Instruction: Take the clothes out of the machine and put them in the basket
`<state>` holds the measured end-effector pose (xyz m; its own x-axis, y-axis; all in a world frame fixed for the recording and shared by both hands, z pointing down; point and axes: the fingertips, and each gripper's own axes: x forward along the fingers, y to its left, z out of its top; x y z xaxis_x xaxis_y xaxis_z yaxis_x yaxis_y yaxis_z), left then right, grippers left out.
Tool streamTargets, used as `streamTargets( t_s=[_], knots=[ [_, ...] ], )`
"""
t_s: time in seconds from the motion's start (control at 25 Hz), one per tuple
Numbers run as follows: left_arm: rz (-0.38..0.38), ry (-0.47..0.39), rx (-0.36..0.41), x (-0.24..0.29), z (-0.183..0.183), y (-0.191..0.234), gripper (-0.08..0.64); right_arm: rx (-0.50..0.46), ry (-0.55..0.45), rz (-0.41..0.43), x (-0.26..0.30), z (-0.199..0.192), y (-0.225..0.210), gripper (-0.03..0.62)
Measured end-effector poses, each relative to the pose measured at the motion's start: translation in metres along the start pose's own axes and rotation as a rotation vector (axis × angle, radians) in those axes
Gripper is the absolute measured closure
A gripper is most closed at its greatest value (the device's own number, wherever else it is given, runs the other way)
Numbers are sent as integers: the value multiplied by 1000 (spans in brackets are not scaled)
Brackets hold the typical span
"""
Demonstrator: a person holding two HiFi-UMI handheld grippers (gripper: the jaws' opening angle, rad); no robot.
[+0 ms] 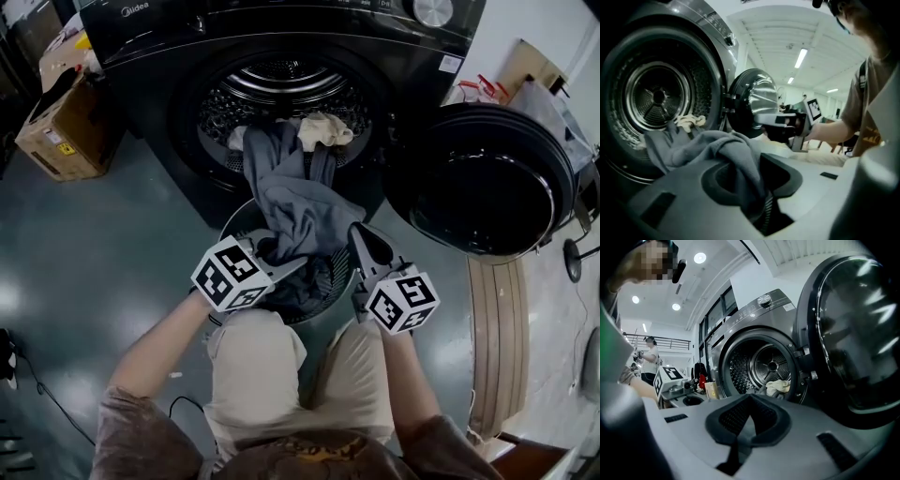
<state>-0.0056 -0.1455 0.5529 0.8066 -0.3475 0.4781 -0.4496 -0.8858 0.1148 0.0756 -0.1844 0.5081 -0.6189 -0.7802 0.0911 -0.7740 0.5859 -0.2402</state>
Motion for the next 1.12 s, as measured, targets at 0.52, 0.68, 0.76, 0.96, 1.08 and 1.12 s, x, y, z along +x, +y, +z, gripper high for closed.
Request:
streamTargets(
  t_s=[0.52, 0.68, 0.76, 0.96, 1.08, 1.12],
  knots=[
    [467, -26, 0, 31, 33, 161, 146, -2, 7, -31, -6, -2, -10, 595],
    [514, 23, -28, 66, 27, 201, 146, -6, 16, -36, -6, -4, -9, 595],
    [528, 29, -69, 78, 24, 213, 146, -11, 20, -39, -6, -4, -9, 595],
    [557, 37, -94, 102, 21, 231, 147, -20, 26, -56, -7, -6, -10, 595],
    [584, 51, -71, 107, 17, 238, 147, -26, 34, -62, -7, -8, -11, 595],
    [589, 56, -66, 107, 16, 239, 147, -29, 37, -64, -7, -9, -11, 595]
  ],
)
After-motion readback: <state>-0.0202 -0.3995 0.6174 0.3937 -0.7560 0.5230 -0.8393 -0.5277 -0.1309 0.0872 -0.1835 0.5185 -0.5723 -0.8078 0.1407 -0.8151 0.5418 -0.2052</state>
